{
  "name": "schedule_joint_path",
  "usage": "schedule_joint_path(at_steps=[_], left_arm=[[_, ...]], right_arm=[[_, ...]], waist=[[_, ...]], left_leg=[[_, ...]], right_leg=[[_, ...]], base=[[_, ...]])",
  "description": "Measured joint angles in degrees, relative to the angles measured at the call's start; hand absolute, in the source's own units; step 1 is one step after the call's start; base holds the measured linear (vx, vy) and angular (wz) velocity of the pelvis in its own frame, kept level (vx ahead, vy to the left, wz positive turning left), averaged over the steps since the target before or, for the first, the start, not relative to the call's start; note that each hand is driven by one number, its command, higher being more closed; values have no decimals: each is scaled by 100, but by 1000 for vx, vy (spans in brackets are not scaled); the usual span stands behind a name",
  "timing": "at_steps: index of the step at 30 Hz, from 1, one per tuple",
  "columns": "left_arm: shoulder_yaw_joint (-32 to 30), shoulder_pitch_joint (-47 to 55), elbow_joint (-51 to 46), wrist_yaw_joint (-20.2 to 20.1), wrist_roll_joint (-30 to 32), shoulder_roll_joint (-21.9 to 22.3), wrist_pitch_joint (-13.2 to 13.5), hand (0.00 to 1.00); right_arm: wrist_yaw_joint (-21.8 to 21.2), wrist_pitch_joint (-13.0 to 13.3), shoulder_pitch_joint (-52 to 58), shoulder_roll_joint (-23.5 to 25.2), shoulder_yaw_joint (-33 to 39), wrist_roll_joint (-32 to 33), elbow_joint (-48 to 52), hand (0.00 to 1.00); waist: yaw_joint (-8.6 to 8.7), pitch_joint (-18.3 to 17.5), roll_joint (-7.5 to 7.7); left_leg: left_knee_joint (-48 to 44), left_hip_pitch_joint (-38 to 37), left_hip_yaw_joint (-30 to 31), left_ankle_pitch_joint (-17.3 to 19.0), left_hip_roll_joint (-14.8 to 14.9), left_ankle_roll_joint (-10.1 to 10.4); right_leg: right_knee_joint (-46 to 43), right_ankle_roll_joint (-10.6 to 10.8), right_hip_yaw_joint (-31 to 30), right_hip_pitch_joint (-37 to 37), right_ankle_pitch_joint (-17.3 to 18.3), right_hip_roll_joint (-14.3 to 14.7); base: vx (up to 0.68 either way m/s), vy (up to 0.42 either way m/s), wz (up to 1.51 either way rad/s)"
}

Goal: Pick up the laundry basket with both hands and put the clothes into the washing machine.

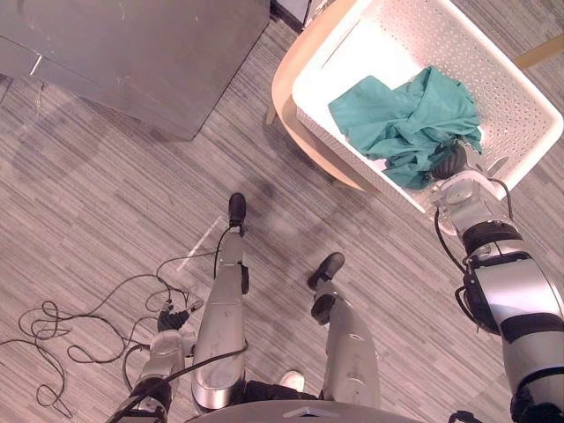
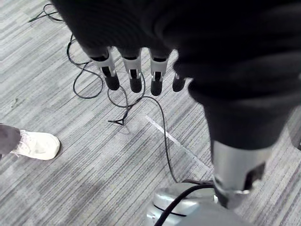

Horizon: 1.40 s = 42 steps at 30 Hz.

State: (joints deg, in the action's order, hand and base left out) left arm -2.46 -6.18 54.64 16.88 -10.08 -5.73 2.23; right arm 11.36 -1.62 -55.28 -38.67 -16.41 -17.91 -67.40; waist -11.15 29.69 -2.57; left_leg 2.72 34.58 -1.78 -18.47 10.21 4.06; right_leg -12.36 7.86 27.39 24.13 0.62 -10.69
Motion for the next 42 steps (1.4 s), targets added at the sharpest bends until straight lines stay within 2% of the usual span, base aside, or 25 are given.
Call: schedule_joint_path(at_steps=[11, 18, 23, 26, 29, 34, 38, 42], left_arm=[[-109, -26, 19, 26, -102, -17, -63, 0], [-148, -26, 23, 48, -109, -39, -89, 0], [-214, -26, 65, 110, -148, -63, -99, 0], [-302, -26, 123, 163, -260, -109, -105, 0], [-426, -26, 122, 170, -336, -107, -109, 0], [-535, -25, 120, 174, -458, -104, -114, 0], [-642, -24, 106, 187, -559, -110, -149, 0], [-646, -21, 39, 233, -562, -148, -164, 0]], right_arm=[[184, 30, 42, 309, 425, 888, 114, 100], [193, 30, 37, 473, 561, 915, 132, 100], [201, 29, 196, 659, 603, 1084, 506, 100], [321, 123, 463, 1038, 823, 1676, 1009, 100], [439, 402, 724, 1523, 1103, 2518, 1697, 100], [409, 725, 1084, 2236, 1096, 3429, 2637, 100], [374, 1036, 1376, 2949, 1067, 4477, 3094, 100], [367, 1257, 1507, 3146, 1035, 5018, 3403, 100]], waist=[[8, -7, 131], [35, -13, 183], [74, -51, 253], [161, -110, 360], [232, -123, 385], [328, -130, 397], [341, -147, 474], [348, -159, 546]], left_leg=[[33, 46, 29, -63, 65, 35], [40, 46, 33, -74, 75, 47], [40, 46, 31, -77, 87, 48], [40, 46, 23, -75, 99, 50], [39, 43, 12, -70, 123, 61], [40, 19, -4, -58, 142, 87], [64, -143, -70, -54, 136, 93], [111, -276, -109, -20, 133, 143]], right_leg=[[-92, -21, 11, 87, 13, 43], [-107, -23, 12, 93, 13, 52], [-95, -24, 7, 95, 13, 67], [-71, -25, -1, 96, 12, 79], [-60, -32, -12, 98, 7, 97], [-70, -33, -28, 95, 8, 104], [-81, -26, -87, -6, 13, 83], [-151, -38, -123, -59, 47, 60]], base=[[1, -33, 0], [8, -51, 0], [17, -54, -1], [34, -73, -2], [19, -52, -3], [1, -5, -1], [6, -15, -3], [-3, -51, -1]])
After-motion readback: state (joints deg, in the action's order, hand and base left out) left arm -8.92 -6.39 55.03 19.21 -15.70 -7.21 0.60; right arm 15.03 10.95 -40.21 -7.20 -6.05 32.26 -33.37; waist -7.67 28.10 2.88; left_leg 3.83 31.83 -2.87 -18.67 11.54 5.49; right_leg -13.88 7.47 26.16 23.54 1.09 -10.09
